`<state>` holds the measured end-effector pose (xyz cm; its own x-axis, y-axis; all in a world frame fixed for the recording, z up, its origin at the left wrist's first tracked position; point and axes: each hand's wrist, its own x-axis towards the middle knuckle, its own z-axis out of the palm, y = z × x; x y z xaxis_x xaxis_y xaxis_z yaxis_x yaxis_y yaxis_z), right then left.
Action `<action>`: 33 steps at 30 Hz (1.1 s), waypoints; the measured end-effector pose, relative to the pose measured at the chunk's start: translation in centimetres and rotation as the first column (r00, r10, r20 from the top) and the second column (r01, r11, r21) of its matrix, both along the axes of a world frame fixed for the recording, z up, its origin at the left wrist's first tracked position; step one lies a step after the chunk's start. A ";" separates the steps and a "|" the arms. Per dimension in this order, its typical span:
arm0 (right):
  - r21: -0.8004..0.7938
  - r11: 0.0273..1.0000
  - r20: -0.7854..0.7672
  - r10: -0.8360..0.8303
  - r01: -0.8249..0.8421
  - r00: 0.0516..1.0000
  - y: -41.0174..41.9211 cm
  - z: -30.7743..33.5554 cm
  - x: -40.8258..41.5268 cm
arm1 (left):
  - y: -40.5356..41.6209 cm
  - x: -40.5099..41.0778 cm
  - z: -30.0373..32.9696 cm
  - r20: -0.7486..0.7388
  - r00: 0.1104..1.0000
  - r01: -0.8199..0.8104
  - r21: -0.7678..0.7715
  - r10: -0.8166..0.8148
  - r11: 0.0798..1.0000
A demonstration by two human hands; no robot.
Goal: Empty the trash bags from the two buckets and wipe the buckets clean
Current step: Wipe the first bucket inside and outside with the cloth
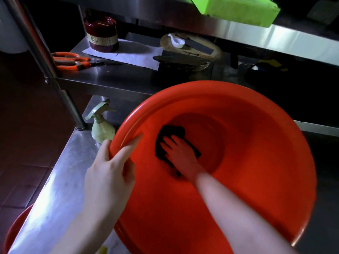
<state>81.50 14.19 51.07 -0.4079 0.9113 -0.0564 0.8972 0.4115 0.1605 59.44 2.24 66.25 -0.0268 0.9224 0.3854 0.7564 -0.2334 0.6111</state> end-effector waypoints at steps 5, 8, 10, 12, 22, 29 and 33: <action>0.159 0.877 -0.232 -0.414 0.454 0.880 1.2 4.9 4.4 | -0.8 0.7 0.1 0.020 0.999 -0.028 -0.008 0.028 1.000; 0.017 0.710 -0.244 -0.679 0.704 0.692 -2.7 4.3 5.8 | -0.8 0.8 0.2 0.017 0.999 -0.033 0.000 0.033 0.999; -0.078 0.662 -0.096 -0.749 0.745 0.656 -5.3 2.5 5.8 | -1.0 0.8 0.3 0.013 1.000 -0.025 0.006 0.025 1.000; -0.155 0.632 -0.021 -0.771 0.759 0.637 -6.9 1.4 4.5 | -1.0 0.8 0.4 0.019 0.999 -0.033 0.002 0.033 0.999; -0.733 0.592 -0.515 -0.805 0.336 0.295 -4.2 3.6 -6.5 | -0.6 0.4 0.4 0.005 1.000 -0.017 0.023 0.017 1.000; -0.675 0.677 -0.218 -0.563 0.294 0.797 -8.9 4.3 -1.9 | -1.2 0.7 0.2 0.052 0.998 -0.030 -0.044 0.032 0.999; -0.664 0.698 -0.282 -0.566 0.268 0.775 -12.6 9.0 -1.4 | -2.4 0.8 0.3 0.090 0.996 0.007 -0.113 0.003 0.994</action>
